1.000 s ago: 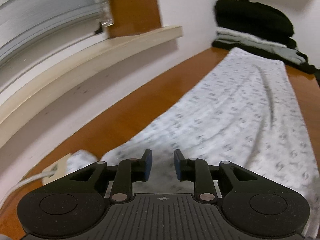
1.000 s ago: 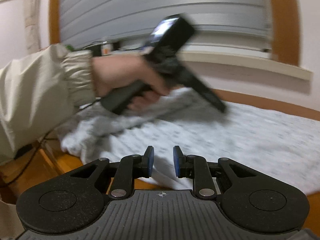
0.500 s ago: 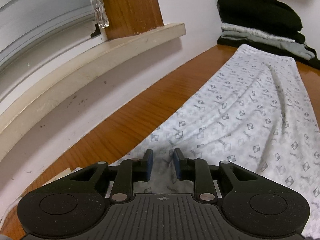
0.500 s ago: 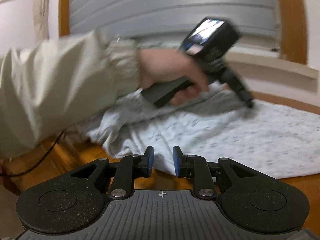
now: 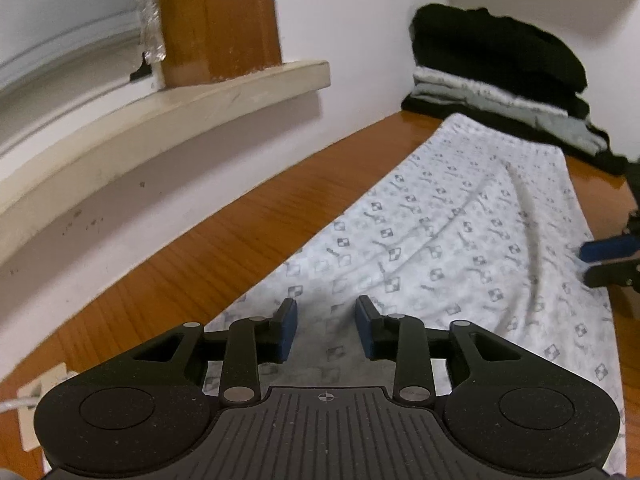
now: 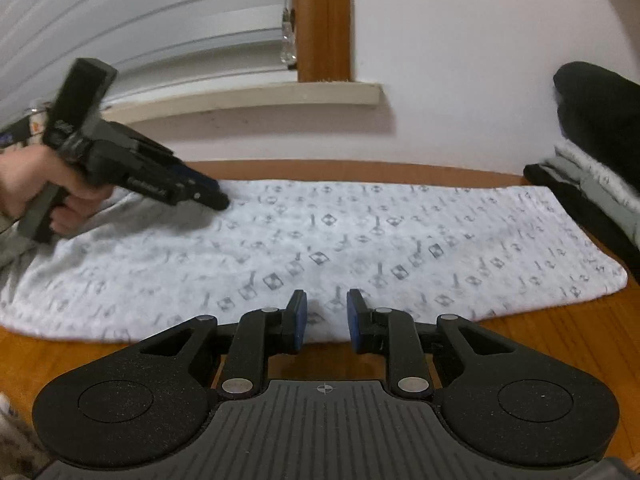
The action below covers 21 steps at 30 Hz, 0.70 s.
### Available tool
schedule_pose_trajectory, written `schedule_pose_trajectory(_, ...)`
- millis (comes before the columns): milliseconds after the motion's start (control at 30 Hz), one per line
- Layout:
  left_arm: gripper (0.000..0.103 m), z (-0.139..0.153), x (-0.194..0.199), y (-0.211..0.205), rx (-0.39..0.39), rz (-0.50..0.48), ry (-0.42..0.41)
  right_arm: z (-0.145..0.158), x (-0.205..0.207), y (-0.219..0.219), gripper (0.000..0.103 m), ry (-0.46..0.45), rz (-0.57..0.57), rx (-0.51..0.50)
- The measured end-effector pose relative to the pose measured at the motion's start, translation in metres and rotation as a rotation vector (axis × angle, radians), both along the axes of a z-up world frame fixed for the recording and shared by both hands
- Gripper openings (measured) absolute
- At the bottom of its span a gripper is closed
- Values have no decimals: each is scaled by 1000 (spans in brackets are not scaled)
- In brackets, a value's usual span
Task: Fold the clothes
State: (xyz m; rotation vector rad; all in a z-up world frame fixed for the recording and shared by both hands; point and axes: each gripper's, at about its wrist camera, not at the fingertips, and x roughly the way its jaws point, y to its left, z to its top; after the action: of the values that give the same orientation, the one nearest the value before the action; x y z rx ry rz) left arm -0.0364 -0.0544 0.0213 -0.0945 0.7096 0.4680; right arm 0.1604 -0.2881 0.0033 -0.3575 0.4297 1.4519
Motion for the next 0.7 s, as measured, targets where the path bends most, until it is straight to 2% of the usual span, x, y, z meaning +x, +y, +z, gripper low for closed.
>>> schedule_pose_trajectory(67, 37, -1, -3, 6, -30, 11, -16, 0, 5, -11, 23, 1, 0, -4)
schedule_pose_trajectory(233, 38, 3, 0, 4, -24, 28, 11, -2, 14, -23, 23, -2, 0, 16)
schedule_pose_trajectory(267, 37, 8, -1, 2, -17, 41, 29, -1, 11, -22, 24, -21, 0, 15)
schedule_pose_trajectory(300, 38, 16, -7, -1, -2, 42, 13, 0, 8, -21, 25, -38, -1, 13)
schedule_pose_trajectory(367, 46, 33, -20, -6, 29, 43, -18, 3, 0, -17, 32, -59, -12, 12)
schedule_pose_trajectory(400, 48, 43, -30, -7, 35, 51, -36, 6, -6, -14, 35, -60, -10, 20)
schedule_pose_trajectory(567, 53, 85, -99, 1, 69, 158, -96, 20, -54, 12, 36, -42, 67, 56)
schedule_pose_trajectory(700, 54, 88, -160, 13, 73, 267, -92, 33, -116, 44, 37, -14, 220, 67)
